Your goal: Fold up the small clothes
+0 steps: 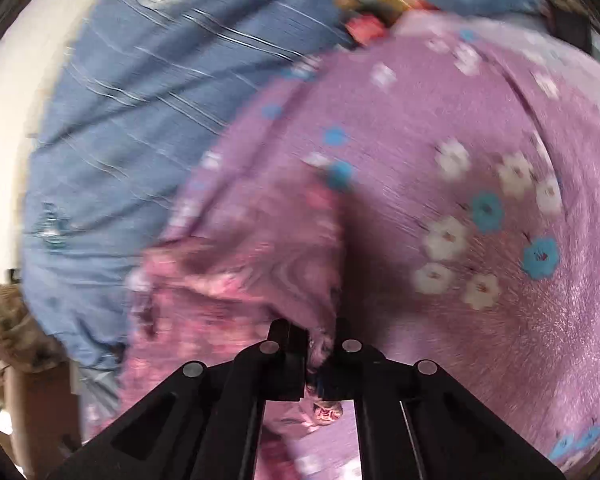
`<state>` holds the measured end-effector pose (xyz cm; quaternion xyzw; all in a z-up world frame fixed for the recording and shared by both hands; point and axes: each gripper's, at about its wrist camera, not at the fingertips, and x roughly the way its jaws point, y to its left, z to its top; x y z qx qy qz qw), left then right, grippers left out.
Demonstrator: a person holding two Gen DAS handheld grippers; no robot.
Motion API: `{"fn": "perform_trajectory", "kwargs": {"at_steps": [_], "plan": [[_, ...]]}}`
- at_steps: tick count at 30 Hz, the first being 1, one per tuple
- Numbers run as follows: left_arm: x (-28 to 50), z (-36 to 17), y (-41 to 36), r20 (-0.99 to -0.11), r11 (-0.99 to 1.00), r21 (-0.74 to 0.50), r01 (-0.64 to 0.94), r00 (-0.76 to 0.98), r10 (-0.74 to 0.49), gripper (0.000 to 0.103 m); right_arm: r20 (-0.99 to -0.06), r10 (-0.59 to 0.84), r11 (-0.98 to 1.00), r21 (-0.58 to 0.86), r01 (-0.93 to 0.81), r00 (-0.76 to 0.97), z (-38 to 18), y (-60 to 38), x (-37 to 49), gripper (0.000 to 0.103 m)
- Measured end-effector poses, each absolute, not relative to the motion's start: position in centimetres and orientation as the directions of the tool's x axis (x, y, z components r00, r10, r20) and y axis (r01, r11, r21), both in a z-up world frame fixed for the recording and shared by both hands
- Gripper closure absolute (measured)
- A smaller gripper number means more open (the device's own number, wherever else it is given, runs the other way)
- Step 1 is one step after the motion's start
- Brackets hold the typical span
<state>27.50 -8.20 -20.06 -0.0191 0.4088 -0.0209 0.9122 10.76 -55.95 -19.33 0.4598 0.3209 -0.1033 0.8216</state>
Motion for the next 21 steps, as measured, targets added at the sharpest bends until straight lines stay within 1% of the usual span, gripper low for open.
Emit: {"fn": "perform_trajectory", "kwargs": {"at_steps": [1, 2, 3, 5, 7, 9, 11, 12, 13, 14, 15, 17, 18, 19, 21], "plan": [[27.6, -20.0, -7.9, -0.745, 0.998, -0.062, 0.016, 0.664, -0.057, 0.000, -0.594, 0.139, 0.554, 0.710, 0.435, 0.792, -18.0, -55.7, 10.6, 0.100], [27.6, -19.9, -7.7, -0.744, 0.997, -0.071, 0.011, 0.665, -0.060, 0.000, -0.541, 0.165, 0.545, 0.747, 0.381, 0.825, -15.4, -55.1, 10.4, 0.100], [27.6, -19.7, -7.4, -0.742, 0.997, -0.080, 0.004, 0.668, -0.062, 0.000, -0.513, 0.180, 0.541, 0.764, 0.351, 0.840, -14.0, -54.8, 10.3, 0.100], [27.5, -19.5, -6.7, -0.737, 0.995, -0.097, -0.013, 0.673, -0.063, 0.000, -0.435, 0.226, 0.548, 0.796, 0.256, 0.871, -9.4, -53.2, 10.7, 0.100], [27.6, -19.3, -5.8, -0.736, 0.993, -0.115, -0.035, 0.674, -0.062, 0.000, -0.399, 0.254, 0.589, 0.786, 0.187, 0.881, -5.4, -51.0, 11.6, 0.100], [27.8, -19.1, -4.6, -0.738, 0.988, -0.140, -0.058, 0.671, -0.065, 0.000, -0.394, 0.305, 0.616, 0.776, 0.136, 0.867, -2.6, -47.7, 13.4, 0.100], [27.9, -18.9, -3.4, -0.737, 0.983, -0.164, -0.081, 0.672, -0.068, 0.000, -0.396, 0.394, 0.617, 0.783, 0.080, 0.829, -1.2, -43.4, 16.2, 0.100], [28.0, -18.7, -2.6, -0.735, 0.979, -0.177, -0.097, 0.675, -0.066, 0.000, -0.399, 0.419, 0.618, 0.783, 0.065, 0.816, -1.2, -42.0, 17.0, 0.100], [28.1, -18.5, -1.7, -0.730, 0.975, -0.189, -0.117, 0.681, -0.059, 0.000, -0.405, 0.451, 0.617, 0.786, 0.050, 0.795, -1.4, -40.1, 18.2, 0.094], [28.1, -18.4, -0.9, -0.726, 0.972, -0.193, -0.133, 0.685, -0.050, 0.000, -0.422, 0.484, 0.609, 0.792, 0.051, 0.767, -2.1, -38.0, 19.8, 0.094], [28.2, -18.3, 0.0, -0.724, 0.969, -0.193, -0.154, 0.689, -0.035, 0.000, -0.451, 0.514, 0.598, 0.798, 0.073, 0.730, -3.3, -36.0, 21.5, 0.089], [28.4, -18.5, 1.7, -0.732, 0.965, -0.184, -0.185, 0.681, -0.009, 0.000, -0.506, 0.573, 0.586, 0.803, 0.110, 0.645, -6.2, -32.8, 24.0, 0.063], [28.5, -18.6, 2.2, -0.736, 0.964, -0.184, -0.190, 0.677, -0.007, 0.000, -0.511, 0.612, 0.570, 0.814, 0.112, 0.603, -7.7, -31.6, 24.8, 0.037], [28.6, -18.8, 2.9, -0.743, 0.962, -0.188, -0.196, 0.669, -0.009, 0.000, -0.504, 0.647, 0.542, 0.832, 0.120, 0.572, -9.3, -30.5, 25.5, 0.035], [28.6, -19.0, 3.9, -0.750, 0.959, -0.194, -0.205, 0.661, -0.011, 0.000, -0.484, 0.666, 0.512, 0.850, 0.124, 0.567, -11.3, -29.2, 25.9, 0.035]]}}
